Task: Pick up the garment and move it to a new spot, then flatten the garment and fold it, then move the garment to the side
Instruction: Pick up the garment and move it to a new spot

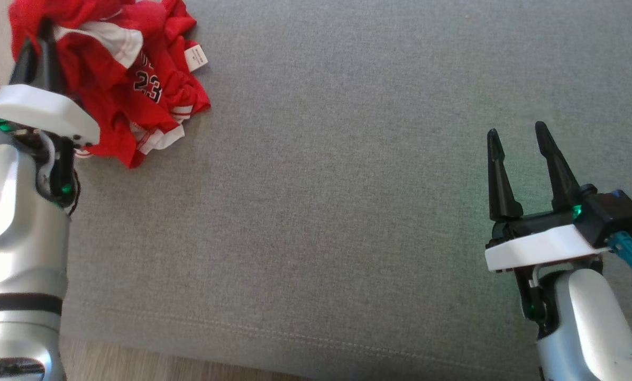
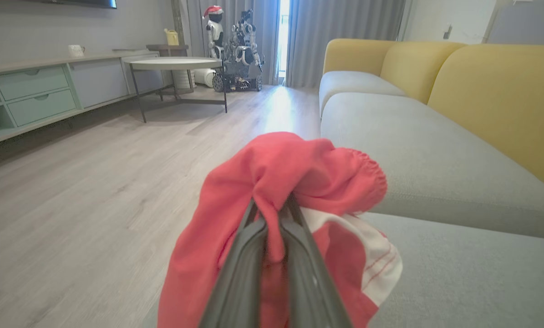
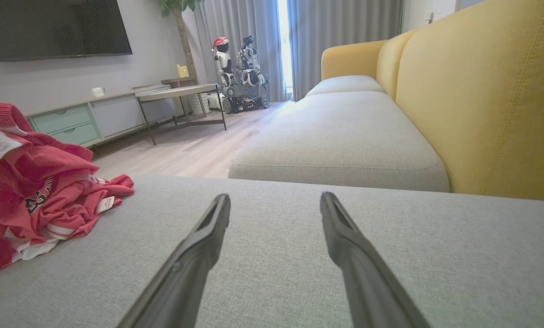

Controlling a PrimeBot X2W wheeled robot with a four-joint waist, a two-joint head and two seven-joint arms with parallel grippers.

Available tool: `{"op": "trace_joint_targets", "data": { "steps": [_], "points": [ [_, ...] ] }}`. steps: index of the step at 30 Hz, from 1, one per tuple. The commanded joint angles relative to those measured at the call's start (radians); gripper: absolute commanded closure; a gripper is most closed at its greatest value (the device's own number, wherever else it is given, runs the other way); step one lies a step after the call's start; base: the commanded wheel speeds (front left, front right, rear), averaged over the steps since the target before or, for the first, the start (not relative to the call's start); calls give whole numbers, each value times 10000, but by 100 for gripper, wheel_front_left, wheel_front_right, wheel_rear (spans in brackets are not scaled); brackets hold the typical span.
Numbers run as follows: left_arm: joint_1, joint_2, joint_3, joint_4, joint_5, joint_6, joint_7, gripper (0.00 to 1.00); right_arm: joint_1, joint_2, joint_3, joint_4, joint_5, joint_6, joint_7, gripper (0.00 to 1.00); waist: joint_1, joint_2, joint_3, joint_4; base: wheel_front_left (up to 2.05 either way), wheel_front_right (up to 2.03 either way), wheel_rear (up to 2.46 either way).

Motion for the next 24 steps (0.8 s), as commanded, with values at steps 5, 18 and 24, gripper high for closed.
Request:
{"op": "trace_joint_targets", "data": {
  "steps": [5, 18, 24],
  "points": [
    [94, 736, 703, -1583, 258, 203, -121, 100, 52, -18, 254, -158, 225, 77, -297, 0, 0, -1, -320, -158, 0, 0, 0],
    [1554, 454, 433, -4308, 292, 269, 361, 100, 196, -18, 169, 92, 625, 77, -635, 0, 0, -1, -978, -895, 0, 0, 0],
    [2833, -62, -74, -5658, 167, 394, 1066, 100, 314, -18, 110, 212, 808, 77, -762, 0, 0, -1, -1205, -1433, 0, 0, 0]
  ]
}}
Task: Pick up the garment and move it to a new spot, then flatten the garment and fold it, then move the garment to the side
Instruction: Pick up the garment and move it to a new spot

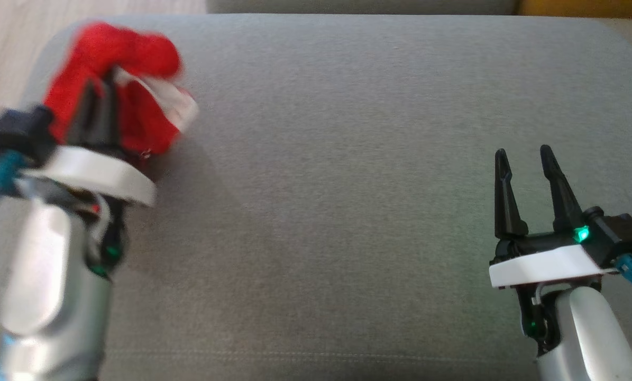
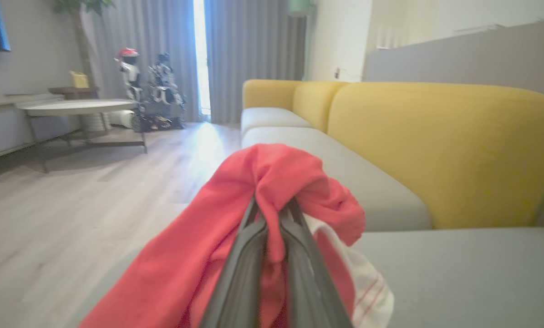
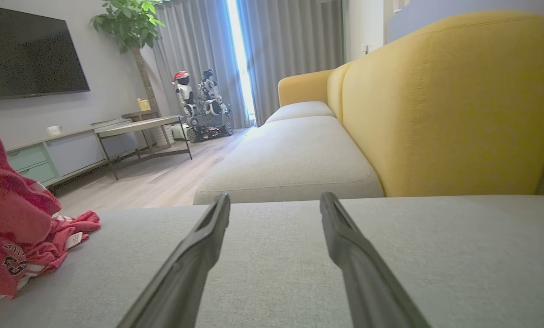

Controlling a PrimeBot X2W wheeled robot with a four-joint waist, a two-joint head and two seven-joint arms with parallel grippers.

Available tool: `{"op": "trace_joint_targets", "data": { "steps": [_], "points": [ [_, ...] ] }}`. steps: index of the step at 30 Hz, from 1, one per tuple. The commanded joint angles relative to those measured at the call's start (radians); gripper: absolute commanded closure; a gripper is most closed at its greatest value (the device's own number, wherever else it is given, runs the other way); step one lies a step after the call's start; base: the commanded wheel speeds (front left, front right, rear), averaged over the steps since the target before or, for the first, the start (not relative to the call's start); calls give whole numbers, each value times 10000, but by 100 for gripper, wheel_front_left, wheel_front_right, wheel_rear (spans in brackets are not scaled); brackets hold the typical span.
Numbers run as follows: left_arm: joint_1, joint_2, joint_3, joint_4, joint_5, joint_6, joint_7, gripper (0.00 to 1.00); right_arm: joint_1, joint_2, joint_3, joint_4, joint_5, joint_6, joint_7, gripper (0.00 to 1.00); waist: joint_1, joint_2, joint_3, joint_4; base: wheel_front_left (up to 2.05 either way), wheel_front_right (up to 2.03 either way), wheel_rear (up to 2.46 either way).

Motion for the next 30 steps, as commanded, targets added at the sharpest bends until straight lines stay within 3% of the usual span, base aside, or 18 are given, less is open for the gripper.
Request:
{"op": "trace_joint_targets", "data": {
  "steps": [1, 7, 15, 23, 30],
  "points": [
    [-77, 162, 119, -660, -60, 60, 151, 100, -104, -22, 200, -259, 94, 77, -126, 0, 0, -1, -88, -305, 0, 0, 0],
    [560, -447, -752, -1190, -38, -28, 564, 100, -174, -22, 281, -239, 177, 77, -194, 0, 0, -1, 81, -956, 0, 0, 0],
    [-2, -1088, -1682, -743, 1, -282, 583, 100, -401, -22, 511, -155, 344, 77, -296, 0, 0, -1, 448, -2140, 0, 0, 0],
    [-1073, -1381, -2409, -85, 100, -473, 499, 100, -522, -22, 626, -109, 576, 77, -419, 0, 0, -1, 911, -3348, 0, 0, 0],
    [-1413, -1510, -2994, 657, 81, -574, 587, 100, -566, -22, 702, -124, 784, 77, -511, 0, 0, -1, 1317, -3885, 0, 0, 0]
  ]
}}
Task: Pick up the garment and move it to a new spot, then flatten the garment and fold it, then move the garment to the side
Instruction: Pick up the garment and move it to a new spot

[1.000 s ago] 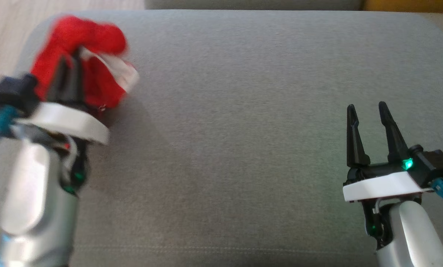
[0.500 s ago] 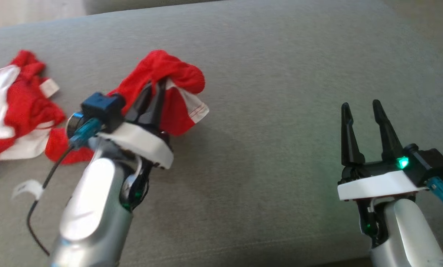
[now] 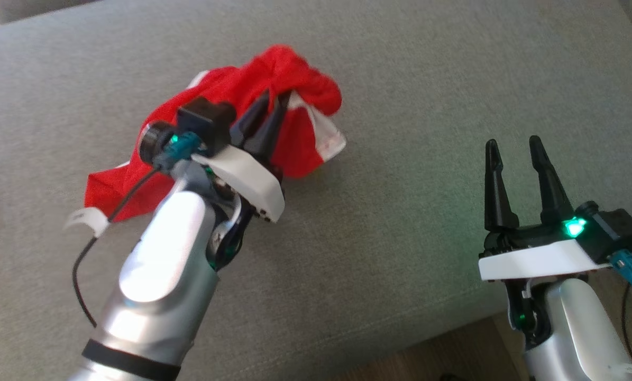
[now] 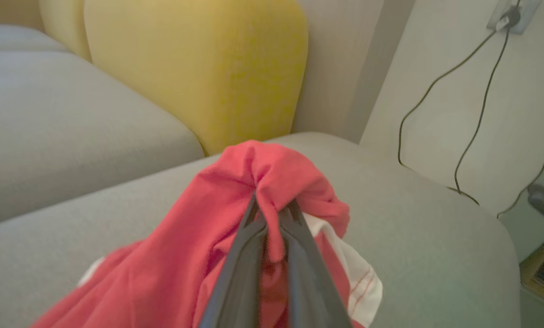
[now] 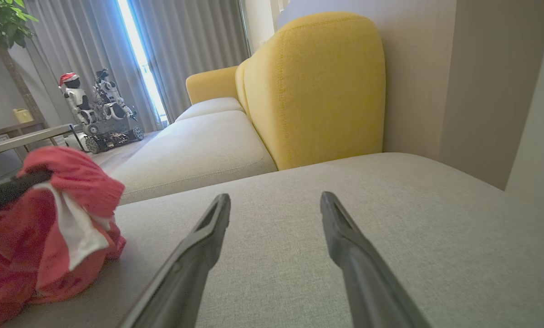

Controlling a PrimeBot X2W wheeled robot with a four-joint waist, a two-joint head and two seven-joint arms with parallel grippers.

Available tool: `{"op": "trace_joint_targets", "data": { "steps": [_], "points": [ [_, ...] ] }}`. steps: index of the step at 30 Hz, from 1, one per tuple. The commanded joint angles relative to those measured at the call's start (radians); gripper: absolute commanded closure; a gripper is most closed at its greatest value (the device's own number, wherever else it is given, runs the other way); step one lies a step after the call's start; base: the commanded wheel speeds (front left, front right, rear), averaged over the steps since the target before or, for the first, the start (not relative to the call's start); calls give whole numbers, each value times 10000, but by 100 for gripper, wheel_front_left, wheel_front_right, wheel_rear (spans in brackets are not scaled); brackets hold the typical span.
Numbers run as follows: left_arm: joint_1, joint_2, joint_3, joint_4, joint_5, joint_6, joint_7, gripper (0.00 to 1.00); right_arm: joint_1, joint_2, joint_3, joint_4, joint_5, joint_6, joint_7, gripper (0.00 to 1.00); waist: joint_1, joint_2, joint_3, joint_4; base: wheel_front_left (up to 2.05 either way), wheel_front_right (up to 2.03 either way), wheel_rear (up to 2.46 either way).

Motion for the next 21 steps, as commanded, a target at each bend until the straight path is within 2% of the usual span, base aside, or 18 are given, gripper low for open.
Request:
{"op": "trace_joint_targets", "data": {
  "steps": [1, 7, 8, 10, 11, 16, 21],
  "points": [
    [-354, 103, 204, -125, 48, -37, 31, 100, -309, -26, 285, -301, 116, 77, -122, 0, 0, 0, 252, -227, 0, 0, 0],
    [-224, 76, -226, 948, -87, -165, 107, 100, -417, -26, 359, -276, 256, 77, -167, 0, 0, 0, 445, -315, 0, 0, 0],
    [-197, 74, -295, 1075, -109, -186, 93, 93, -427, -26, 373, -256, 278, 77, -171, 0, 0, 0, 442, -297, 0, 0, 0],
    [-137, 66, -420, 1265, -179, -225, 44, 22, -433, -26, 390, -208, 301, 77, -177, 0, 0, 0, 395, -224, 0, 0, 0],
    [-111, 62, -482, 1319, -205, -241, -19, 0, -424, -26, 388, -180, 301, 77, -179, 0, 0, 0, 344, -163, 0, 0, 0],
    [109, 49, -537, 1356, -412, -249, -478, 0, -357, -26, 365, -99, 193, 77, -182, 0, 0, 0, -7, 273, 0, 0, 0],
    [489, 166, -253, 1247, -577, 25, -1019, 0, -251, -26, 312, 24, 18, 77, -183, 0, 0, 0, -485, 886, 0, 0, 0]
  ]
}}
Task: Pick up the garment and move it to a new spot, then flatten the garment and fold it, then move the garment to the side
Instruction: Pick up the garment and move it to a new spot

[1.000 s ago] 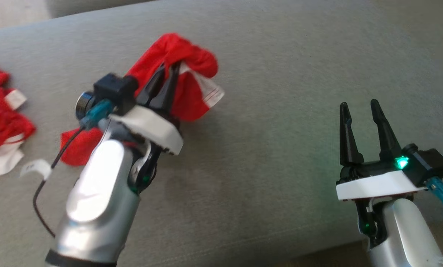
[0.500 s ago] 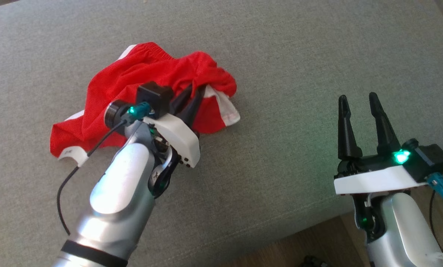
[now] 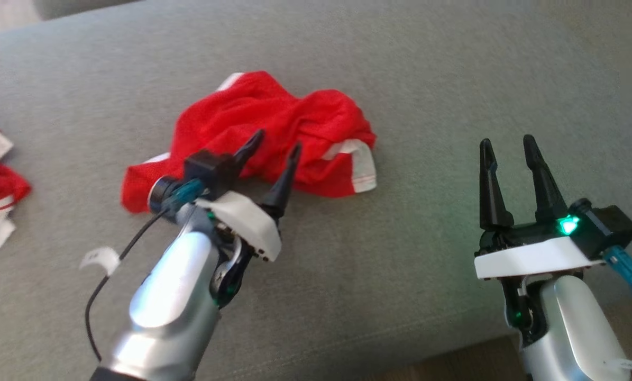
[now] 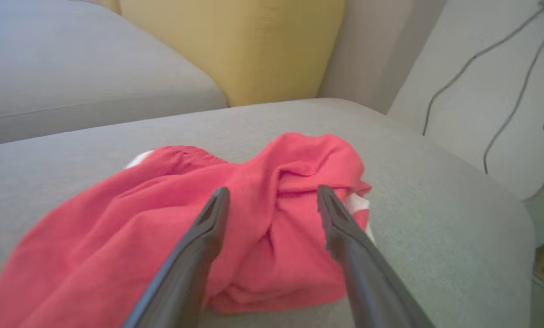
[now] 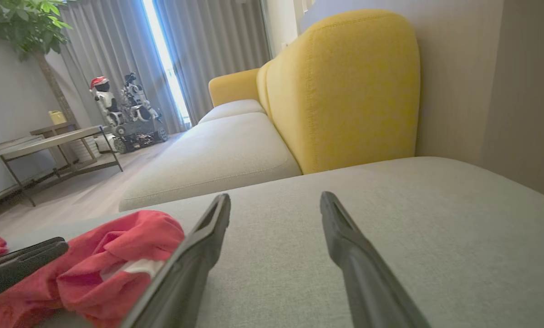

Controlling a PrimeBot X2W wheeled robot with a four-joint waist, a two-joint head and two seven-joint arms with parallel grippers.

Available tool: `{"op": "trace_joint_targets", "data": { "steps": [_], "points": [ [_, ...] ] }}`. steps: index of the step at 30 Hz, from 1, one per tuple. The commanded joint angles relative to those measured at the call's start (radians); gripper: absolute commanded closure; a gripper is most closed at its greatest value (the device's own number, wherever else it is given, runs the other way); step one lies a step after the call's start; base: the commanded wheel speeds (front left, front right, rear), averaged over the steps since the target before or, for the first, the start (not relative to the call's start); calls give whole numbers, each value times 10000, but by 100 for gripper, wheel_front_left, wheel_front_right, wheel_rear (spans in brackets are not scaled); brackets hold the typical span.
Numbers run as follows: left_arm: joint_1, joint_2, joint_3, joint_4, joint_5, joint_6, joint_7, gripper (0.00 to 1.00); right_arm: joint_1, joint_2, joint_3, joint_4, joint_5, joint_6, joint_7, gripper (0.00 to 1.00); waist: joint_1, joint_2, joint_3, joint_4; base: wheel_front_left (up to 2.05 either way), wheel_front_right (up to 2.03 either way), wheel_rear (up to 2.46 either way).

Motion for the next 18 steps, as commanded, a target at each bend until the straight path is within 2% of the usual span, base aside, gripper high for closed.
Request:
{"op": "trace_joint_targets", "data": {
  "steps": [1, 9, 18],
  "points": [
    [-111, 176, 478, -366, -77, 137, -199, 0, -42, -29, 186, -232, -33, 77, -107, 0, 0, 0, -338, 401, 0, 0, 0],
    [665, 591, 1376, -523, -369, 853, -661, 0, 158, -29, 52, -95, -375, 77, 36, 0, 0, 0, -863, 1435, 0, 0, 0],
    [1600, 1195, 2671, -1346, -520, 1432, -792, 0, 249, -29, -132, -183, -553, 77, 269, 0, 0, 0, -1082, 2126, 0, 0, 0]
  ]
}}
